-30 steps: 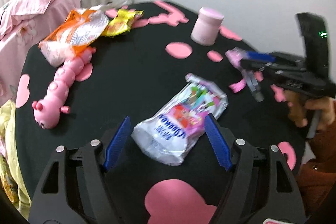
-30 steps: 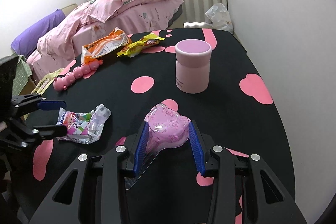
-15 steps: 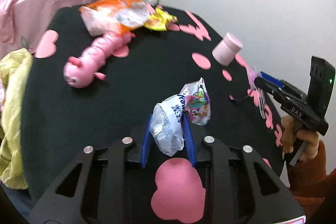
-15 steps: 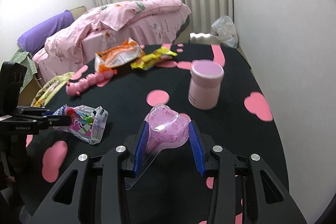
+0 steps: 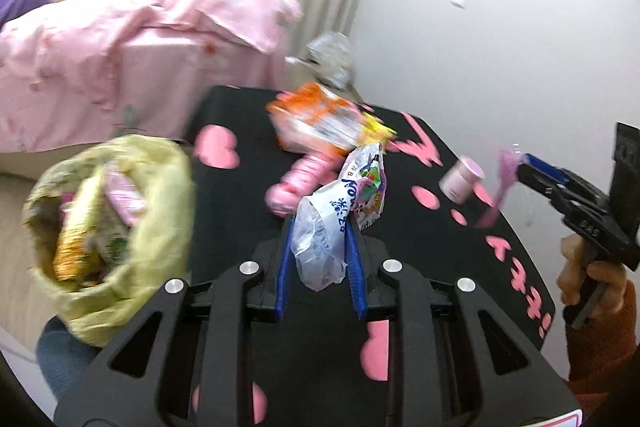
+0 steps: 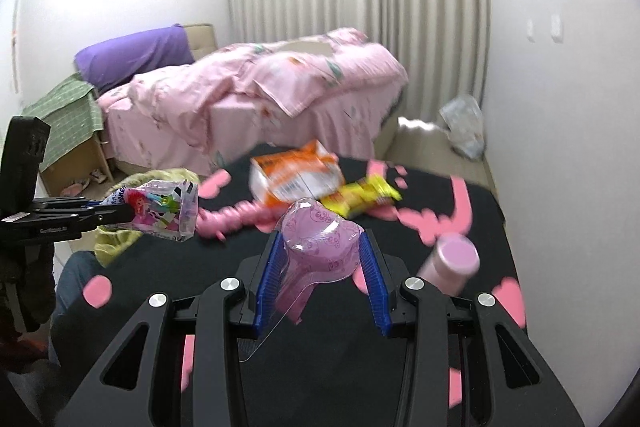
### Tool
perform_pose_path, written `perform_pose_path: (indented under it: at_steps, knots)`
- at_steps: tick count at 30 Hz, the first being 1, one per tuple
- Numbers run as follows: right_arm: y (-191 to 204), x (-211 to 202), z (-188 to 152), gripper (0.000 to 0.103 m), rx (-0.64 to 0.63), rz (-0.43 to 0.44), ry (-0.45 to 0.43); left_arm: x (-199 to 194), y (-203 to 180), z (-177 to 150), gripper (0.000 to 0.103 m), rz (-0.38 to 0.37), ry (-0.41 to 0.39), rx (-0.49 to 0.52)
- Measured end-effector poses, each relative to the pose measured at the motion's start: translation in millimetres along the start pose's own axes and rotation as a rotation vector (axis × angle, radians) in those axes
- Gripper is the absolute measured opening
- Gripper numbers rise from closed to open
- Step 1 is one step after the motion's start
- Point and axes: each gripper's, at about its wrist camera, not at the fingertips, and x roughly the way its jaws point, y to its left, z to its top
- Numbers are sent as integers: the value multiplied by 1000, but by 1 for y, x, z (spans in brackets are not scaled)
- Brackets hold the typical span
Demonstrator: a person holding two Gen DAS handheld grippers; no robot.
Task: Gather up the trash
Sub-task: 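Carry the tray and white wrapper over the yellow bag and open both tools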
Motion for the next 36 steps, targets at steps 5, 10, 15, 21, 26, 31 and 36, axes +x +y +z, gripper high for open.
perform_pose_path:
  at_steps: [5,10,15,21,26,31,36]
  knots:
    - [44,7,32,38,-105,43,-35,-32,48,2,23,95,-76,-92]
    - [84,24,49,38,-181,90,-36,-60,103,-6,23,168,-124,-198]
    - [119,39,62,38,-235,139,-29,-82,143,-19,23,228,-160,-272]
    - [154,62,83,38,-275,219,-26,-80,187,-31,23,286,-133,-331]
    - [177,102,103,38,-276,288,-14,-47,204,-40,23,285,-40,-331]
    - [197,149,114,38,-281,352,22,6,212,-40,23,315,74,-276]
    - [220,190,113,38,-302,386,78,45,215,-38,23,354,152,-222]
